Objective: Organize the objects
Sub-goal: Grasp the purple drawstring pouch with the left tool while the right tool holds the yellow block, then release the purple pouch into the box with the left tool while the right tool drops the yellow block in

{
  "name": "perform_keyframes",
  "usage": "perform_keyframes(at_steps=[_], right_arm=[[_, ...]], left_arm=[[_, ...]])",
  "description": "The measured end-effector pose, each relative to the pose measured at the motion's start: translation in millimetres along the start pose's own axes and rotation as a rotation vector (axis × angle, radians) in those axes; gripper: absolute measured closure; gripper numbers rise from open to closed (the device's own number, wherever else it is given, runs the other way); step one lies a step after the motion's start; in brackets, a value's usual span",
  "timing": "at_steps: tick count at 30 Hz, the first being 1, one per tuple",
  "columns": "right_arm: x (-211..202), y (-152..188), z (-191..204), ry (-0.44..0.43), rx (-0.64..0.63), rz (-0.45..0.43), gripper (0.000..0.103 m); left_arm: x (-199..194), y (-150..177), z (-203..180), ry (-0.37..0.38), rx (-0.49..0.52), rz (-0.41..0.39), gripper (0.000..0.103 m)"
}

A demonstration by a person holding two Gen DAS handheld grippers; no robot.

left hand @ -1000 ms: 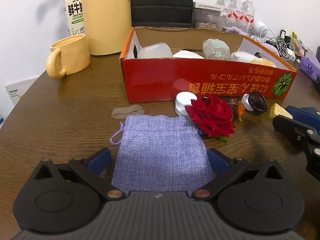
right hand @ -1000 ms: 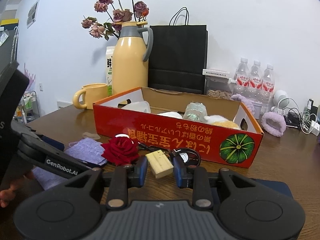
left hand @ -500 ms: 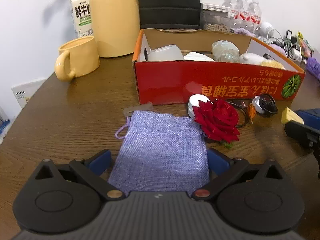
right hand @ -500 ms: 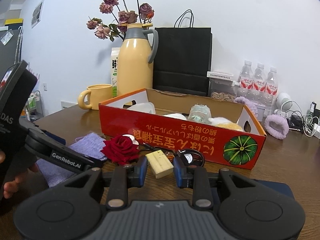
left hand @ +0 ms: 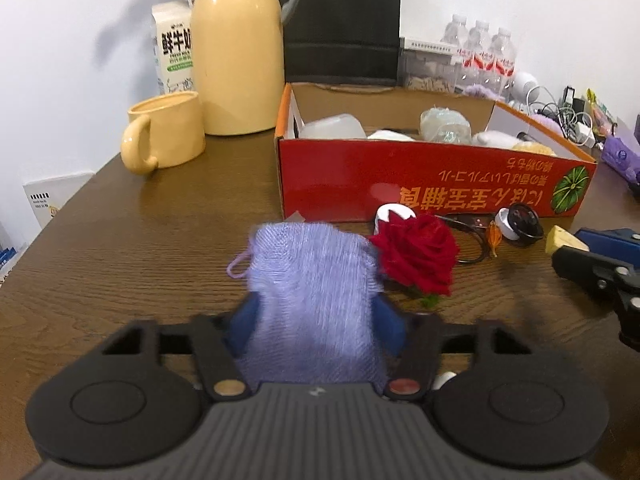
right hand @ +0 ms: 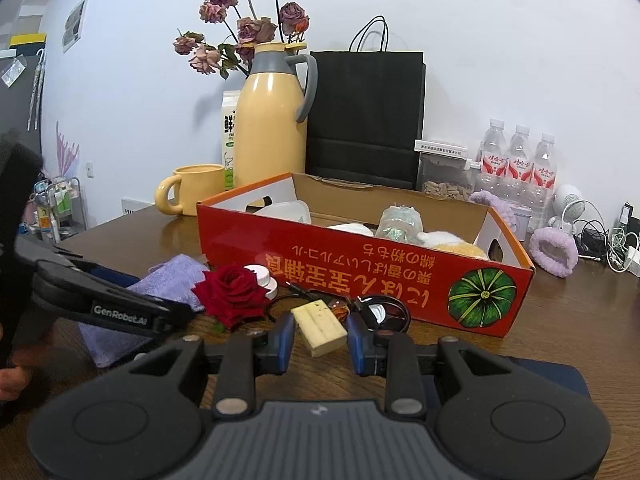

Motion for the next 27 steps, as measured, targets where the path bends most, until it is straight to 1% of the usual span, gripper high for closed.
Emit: perform_keyframes(at_steps=[1, 3, 6, 10, 13, 21, 27], right_arm=[[0, 0, 0, 0.000, -0.001, 0.001, 0.076], [0, 0, 1, 0.002, -0.001, 0.000, 0.076], [0, 0, 0, 0.008, 0.000, -0.002, 0.076], [0, 0, 0, 0.011, 0.000, -0.006, 0.076], [-2, -1, 0, 0.007, -0.003, -0.012, 0.076], [-7, -8, 2, 0.005, -0.004, -0.055, 0.076], [-4, -30, -3, 0.007, 0.017, -0.102, 0.076]], left_arm=[[-2, 0, 0, 0.000, -0.003, -0.004, 0.066], [-6, 1, -1, 0.003, -0.004, -0.010, 0.082], [-13, 2, -1, -0.003, -0.003, -0.016, 0.087], [-29, -2, -2, -0.022, 0.012, -0.061, 0.088], [-41, -8, -3, -0.022, 0.011, -0.097, 0.088], [-65, -37, -11, 0.009, -0.001, -0.181, 0.088], [-64, -68, -24, 0.039, -0.002, -0.233, 0.088]])
Point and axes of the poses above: each gripper's, at about its wrist camera, not at the fingertips, and x roughly the way its jaws point, z to its left, y to its underside, the point moved 8 cm from there along x, roughly the way its jaws point, and after that the axes turned 13 degrees about -z, right-handed, at the moved point
